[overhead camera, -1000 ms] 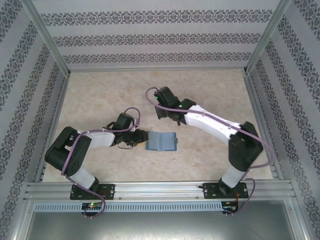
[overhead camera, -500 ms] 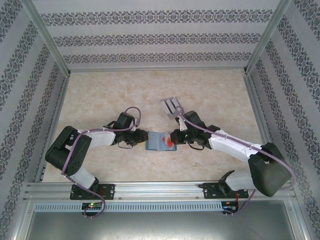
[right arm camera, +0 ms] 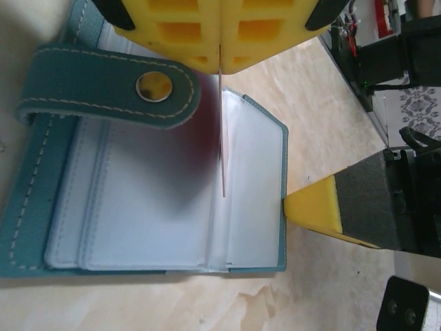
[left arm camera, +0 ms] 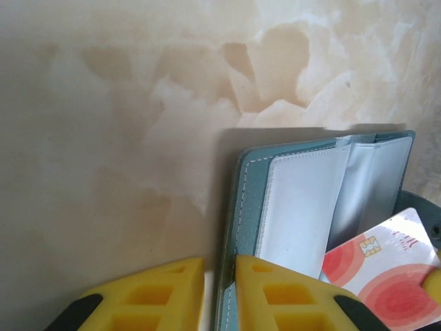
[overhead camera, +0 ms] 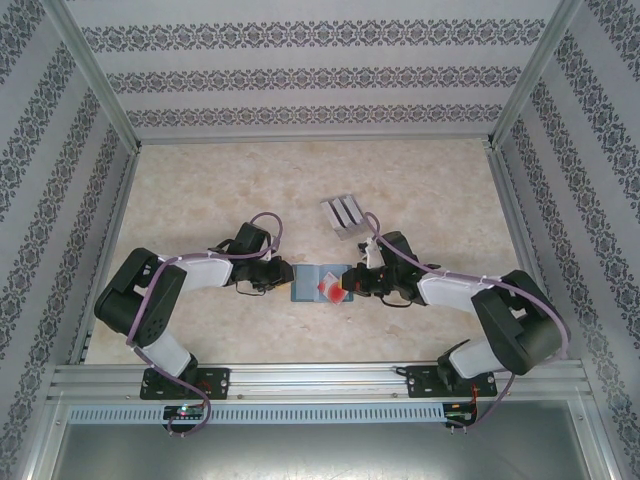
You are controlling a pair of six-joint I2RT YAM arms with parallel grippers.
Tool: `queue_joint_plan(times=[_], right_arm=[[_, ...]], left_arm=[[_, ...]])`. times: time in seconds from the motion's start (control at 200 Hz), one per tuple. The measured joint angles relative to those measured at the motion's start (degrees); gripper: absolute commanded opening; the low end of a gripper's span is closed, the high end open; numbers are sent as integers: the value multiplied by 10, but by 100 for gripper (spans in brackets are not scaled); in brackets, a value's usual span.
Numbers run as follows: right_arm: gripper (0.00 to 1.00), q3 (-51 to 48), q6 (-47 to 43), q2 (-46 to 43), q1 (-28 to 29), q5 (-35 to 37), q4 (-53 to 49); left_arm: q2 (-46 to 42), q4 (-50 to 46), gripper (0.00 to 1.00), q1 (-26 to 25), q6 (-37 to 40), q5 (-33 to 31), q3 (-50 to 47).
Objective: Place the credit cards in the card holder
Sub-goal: Insert the credit card into the card slot.
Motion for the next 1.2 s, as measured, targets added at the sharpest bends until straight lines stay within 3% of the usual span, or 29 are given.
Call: queue_joint_plan(times=[0.44, 0.744, 0.809, 0.934, 1.199], right_arm=[[2, -4, 59, 66, -8, -23, 100], [16, -20, 106, 71, -2, 22, 141], [16, -20, 107, 70, 1, 33, 141], [4, -21, 113, 63, 3, 48, 141], [7, -23, 135, 57, 54, 111, 156]], left_arm=[[8, -6, 16, 3, 0, 5, 5], [10, -11, 17, 4, 0, 6, 8], [10, -12, 18, 4, 0, 6, 9], [10, -13, 17, 4, 0, 7, 10], [10, -13, 18, 4, 0, 7, 10]])
